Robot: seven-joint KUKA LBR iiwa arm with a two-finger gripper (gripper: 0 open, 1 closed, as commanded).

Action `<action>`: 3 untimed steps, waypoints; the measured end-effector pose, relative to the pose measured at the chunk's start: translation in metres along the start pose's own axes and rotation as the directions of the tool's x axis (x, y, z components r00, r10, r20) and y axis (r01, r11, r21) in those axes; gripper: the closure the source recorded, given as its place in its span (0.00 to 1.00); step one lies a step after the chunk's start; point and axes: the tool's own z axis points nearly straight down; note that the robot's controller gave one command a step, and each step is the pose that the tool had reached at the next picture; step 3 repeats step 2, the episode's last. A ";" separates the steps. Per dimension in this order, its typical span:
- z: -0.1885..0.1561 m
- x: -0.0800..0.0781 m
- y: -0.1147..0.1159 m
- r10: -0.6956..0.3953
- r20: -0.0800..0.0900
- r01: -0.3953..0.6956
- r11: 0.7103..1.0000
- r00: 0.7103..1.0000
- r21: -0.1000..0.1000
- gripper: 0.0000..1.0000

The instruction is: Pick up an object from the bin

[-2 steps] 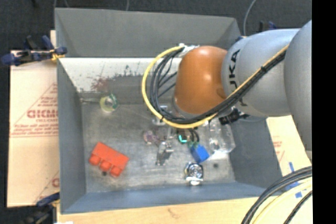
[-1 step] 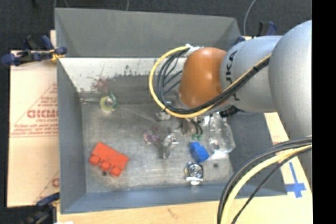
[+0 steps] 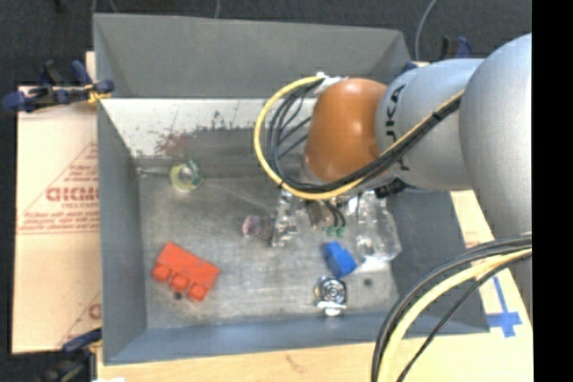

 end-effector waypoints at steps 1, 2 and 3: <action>-0.068 0.028 0.007 -0.098 -0.008 0.098 0.995 0.995 0.003 1.00; -0.170 0.019 -0.001 -0.222 -0.006 0.222 0.975 0.975 0.003 1.00; -0.170 0.019 -0.001 -0.222 -0.006 0.222 0.975 0.975 0.003 1.00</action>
Offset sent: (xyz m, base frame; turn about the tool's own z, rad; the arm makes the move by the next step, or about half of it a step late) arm -0.0310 0.0074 0.0629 -0.1005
